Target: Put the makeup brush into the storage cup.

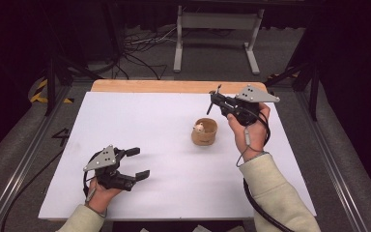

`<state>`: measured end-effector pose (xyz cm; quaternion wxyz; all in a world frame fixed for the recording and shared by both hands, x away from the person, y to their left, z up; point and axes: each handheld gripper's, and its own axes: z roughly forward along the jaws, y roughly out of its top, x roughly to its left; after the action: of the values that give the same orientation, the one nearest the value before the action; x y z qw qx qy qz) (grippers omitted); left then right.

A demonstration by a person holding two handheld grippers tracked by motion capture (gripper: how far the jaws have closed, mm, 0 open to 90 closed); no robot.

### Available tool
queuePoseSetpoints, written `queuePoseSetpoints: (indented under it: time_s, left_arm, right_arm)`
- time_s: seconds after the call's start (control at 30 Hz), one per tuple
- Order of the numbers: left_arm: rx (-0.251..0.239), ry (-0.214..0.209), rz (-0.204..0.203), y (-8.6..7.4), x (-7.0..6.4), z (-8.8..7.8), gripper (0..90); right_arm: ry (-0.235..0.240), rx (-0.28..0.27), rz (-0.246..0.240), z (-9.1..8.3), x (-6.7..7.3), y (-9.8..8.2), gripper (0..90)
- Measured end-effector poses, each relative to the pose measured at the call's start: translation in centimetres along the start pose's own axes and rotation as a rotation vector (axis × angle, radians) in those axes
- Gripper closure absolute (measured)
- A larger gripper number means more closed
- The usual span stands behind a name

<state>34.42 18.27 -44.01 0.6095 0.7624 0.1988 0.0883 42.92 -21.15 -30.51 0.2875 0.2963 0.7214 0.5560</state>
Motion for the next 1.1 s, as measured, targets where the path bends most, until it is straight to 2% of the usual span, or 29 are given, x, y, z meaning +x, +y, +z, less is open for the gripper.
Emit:
queuePoseSetpoints:
  time_s: [0.17,0.3,0.53,1.1]
  left_arm:
    - [-0.002,0.002,0.005,0.1,0.0,-0.1,12.6]
    - [-0.004,0.002,0.001,0.1,0.0,-0.1,12.7]
    - [-0.004,-0.003,0.002,0.1,0.0,-0.1,12.6]
    - [-0.002,0.000,0.002,0.1,0.1,-0.1,12.5]
  right_arm:
    - [-0.009,0.001,0.003,0.3,-0.1,-0.3,83.8]
    - [0.002,-0.001,0.008,0.8,-0.1,-0.8,83.8]
    - [0.007,0.021,0.015,1.8,-0.3,-2.4,83.8]
    - [0.020,0.063,0.032,3.1,-0.2,-4.7,83.7]
